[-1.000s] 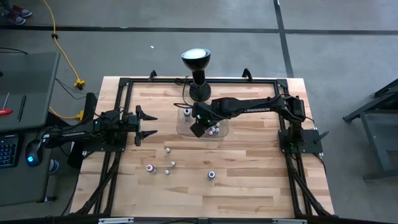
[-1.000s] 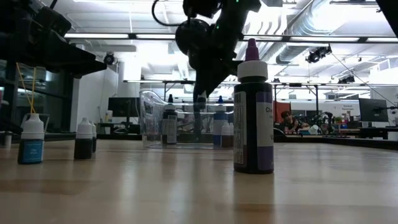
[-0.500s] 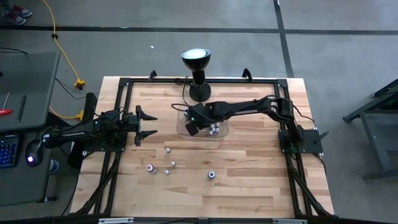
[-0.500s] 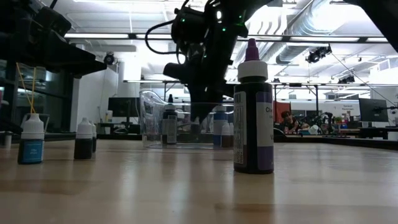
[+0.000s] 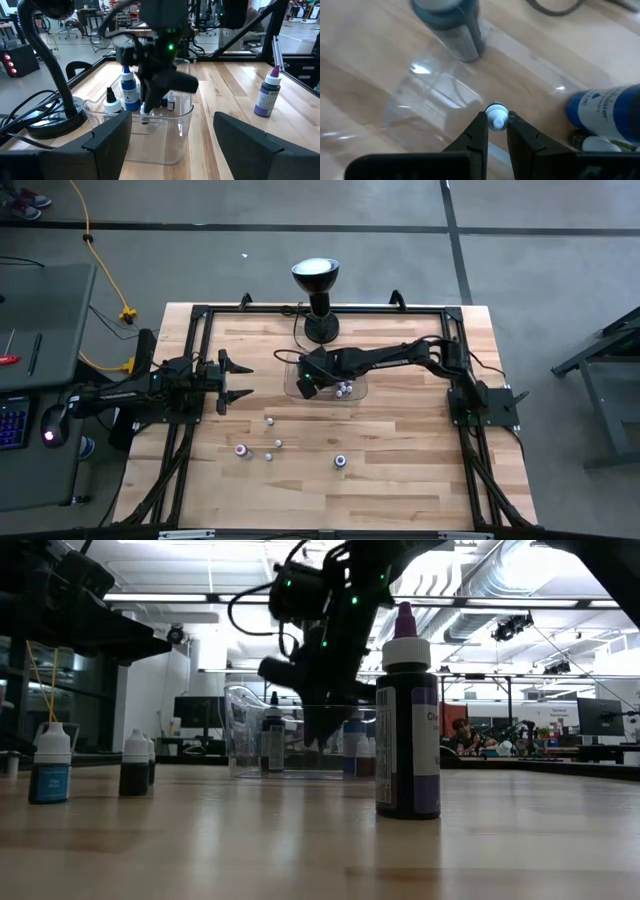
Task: Pick & Place food coloring
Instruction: Put the brown food coloring bottle into the transparent bin, then put the small blue food coloring bottle into the transparent bin
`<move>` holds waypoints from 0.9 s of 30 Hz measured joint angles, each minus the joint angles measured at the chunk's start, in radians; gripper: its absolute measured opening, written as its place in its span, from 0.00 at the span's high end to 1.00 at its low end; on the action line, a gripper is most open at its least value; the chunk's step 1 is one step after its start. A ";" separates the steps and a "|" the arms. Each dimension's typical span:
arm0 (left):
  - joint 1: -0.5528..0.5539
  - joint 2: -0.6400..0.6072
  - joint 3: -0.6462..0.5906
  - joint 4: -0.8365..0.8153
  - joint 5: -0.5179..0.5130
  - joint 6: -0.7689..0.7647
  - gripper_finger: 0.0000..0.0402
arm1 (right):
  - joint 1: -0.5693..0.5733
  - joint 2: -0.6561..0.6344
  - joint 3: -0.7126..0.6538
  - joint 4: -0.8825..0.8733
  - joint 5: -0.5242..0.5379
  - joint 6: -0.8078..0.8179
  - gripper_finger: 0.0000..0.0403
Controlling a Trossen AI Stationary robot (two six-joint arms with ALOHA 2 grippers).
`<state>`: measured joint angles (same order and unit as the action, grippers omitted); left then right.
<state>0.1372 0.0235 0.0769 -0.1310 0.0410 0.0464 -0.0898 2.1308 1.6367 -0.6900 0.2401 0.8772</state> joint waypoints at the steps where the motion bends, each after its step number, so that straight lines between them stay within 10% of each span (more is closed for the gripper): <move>1: 0.000 0.000 0.000 0.000 0.000 0.000 0.31 | 0.000 0.008 0.004 0.000 -0.006 -0.001 0.90; 27: 0.000 0.000 0.000 0.000 0.000 0.000 0.31 | 0.012 0.037 0.033 -0.020 -0.014 -0.055 0.71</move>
<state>0.1374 0.0237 0.0770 -0.1307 0.0413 0.0463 -0.0777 2.1674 1.6695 -0.7104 0.2264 0.8225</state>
